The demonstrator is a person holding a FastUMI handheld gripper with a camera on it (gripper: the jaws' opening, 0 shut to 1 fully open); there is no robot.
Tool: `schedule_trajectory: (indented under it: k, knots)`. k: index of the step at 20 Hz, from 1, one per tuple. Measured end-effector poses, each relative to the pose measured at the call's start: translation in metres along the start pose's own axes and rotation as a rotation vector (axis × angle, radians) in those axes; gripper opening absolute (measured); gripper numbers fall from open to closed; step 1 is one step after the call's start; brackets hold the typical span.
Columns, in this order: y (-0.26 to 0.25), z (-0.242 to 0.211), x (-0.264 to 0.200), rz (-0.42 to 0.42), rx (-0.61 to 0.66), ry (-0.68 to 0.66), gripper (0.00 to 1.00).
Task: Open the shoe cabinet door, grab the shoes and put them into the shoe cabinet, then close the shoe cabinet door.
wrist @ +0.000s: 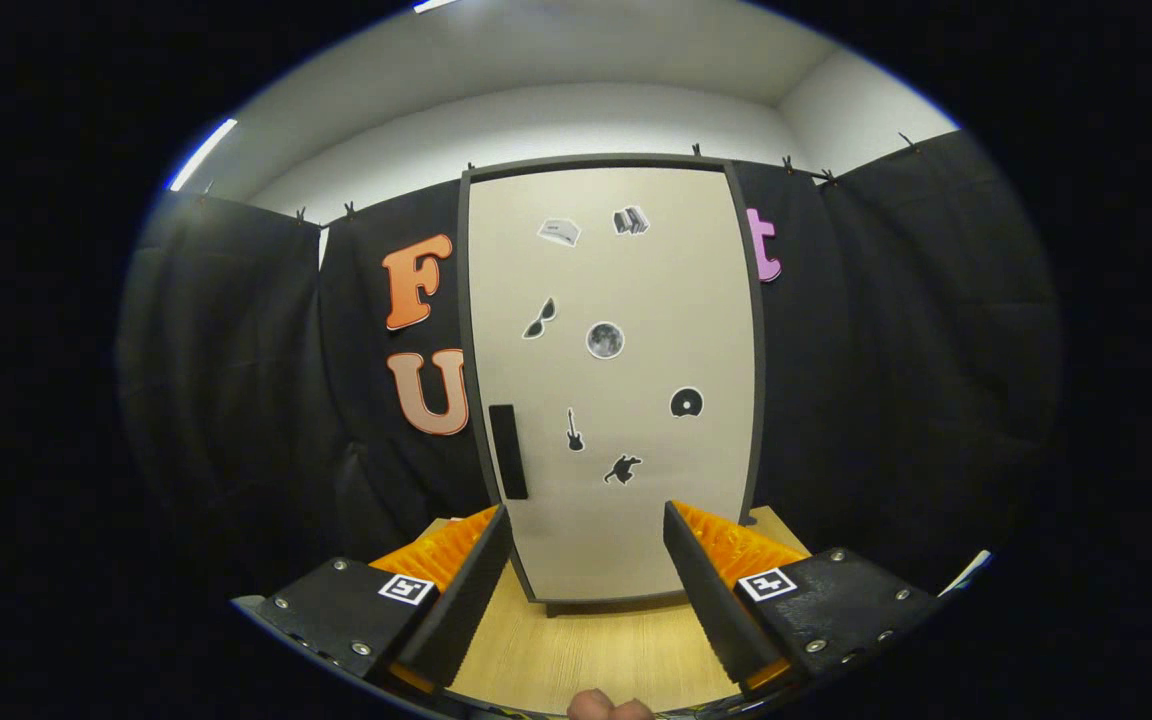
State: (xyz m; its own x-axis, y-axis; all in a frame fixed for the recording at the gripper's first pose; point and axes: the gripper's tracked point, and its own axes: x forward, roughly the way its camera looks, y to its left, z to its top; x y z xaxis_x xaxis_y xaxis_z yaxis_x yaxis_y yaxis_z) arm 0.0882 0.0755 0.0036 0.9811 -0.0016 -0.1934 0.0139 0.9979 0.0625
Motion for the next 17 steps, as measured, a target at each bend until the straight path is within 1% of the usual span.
schedule_trajectory:
  k: [3,5,9,13,16,17]
  knots:
    - [-0.020,0.001,-0.035,0.014,-0.016,-0.024,0.95]
    - [-0.042,0.003,-0.058,0.001,-0.032,-0.043,0.95]
    - [-0.064,0.002,-0.090,0.025,-0.026,-0.058,0.95]
    - [-0.076,0.002,-0.100,0.036,0.003,-0.064,0.95]
    - [-0.081,0.003,-0.095,0.020,0.009,-0.060,0.95]
    - [-0.079,0.006,-0.095,0.027,0.011,-0.065,0.95]
